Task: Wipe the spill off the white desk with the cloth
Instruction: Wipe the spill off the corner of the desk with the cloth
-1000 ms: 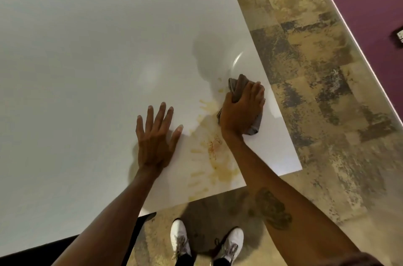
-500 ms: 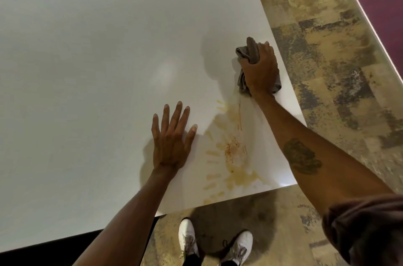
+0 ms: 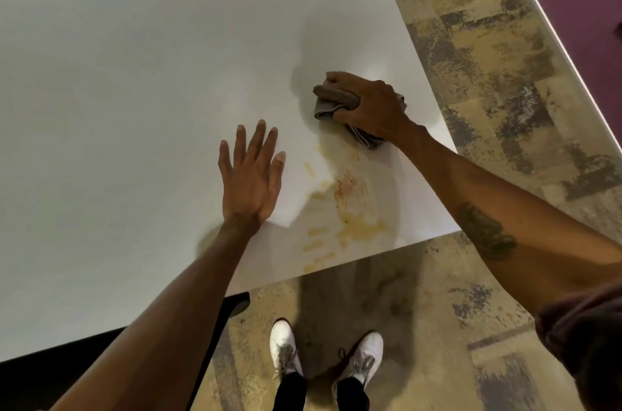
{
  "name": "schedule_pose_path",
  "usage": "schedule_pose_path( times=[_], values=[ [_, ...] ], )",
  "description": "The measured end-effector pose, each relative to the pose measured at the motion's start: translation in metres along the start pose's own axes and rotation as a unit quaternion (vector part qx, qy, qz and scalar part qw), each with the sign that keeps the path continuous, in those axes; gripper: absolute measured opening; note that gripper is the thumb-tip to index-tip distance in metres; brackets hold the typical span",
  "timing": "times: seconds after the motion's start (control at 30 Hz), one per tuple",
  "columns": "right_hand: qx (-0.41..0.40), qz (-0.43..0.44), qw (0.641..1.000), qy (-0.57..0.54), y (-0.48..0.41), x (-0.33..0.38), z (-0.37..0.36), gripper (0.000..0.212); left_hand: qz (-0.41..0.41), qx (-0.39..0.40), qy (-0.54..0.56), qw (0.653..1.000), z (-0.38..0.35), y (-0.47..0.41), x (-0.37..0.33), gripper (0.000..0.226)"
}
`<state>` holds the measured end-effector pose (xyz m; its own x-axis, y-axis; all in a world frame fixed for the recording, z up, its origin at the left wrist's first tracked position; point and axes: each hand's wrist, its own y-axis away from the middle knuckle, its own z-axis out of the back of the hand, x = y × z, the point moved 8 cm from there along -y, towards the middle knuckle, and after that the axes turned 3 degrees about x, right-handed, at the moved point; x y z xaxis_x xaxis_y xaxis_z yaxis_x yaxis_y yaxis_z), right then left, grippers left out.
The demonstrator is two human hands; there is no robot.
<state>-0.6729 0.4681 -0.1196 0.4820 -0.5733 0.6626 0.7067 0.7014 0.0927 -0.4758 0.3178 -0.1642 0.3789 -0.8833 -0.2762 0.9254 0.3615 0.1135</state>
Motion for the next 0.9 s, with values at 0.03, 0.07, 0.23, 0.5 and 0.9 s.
schedule_pose_path(
  times=[0.03,0.07,0.23,0.5,0.9],
  values=[
    [0.012,0.012,1.000,0.008,0.008,0.004,-0.004,0.069,0.002,-0.001,-0.001,1.000,0.000,0.000,0.000,0.061],
    [0.020,0.022,0.999,0.017,0.015,0.008,-0.008,0.068,0.002,-0.003,-0.004,1.000,0.001,0.001,0.000,0.061],
    [0.057,0.056,0.996,0.027,0.057,0.019,-0.024,0.058,-0.004,-0.008,0.015,1.000,0.006,0.006,-0.003,0.056],
    [0.066,0.068,0.995,0.013,0.131,0.021,-0.042,0.052,-0.035,-0.016,0.039,0.998,0.005,0.012,-0.002,0.050],
    [-0.148,0.004,0.989,0.027,0.203,0.027,-0.047,0.046,-0.010,-0.007,0.004,1.000,0.003,0.062,0.035,0.060]
  ],
)
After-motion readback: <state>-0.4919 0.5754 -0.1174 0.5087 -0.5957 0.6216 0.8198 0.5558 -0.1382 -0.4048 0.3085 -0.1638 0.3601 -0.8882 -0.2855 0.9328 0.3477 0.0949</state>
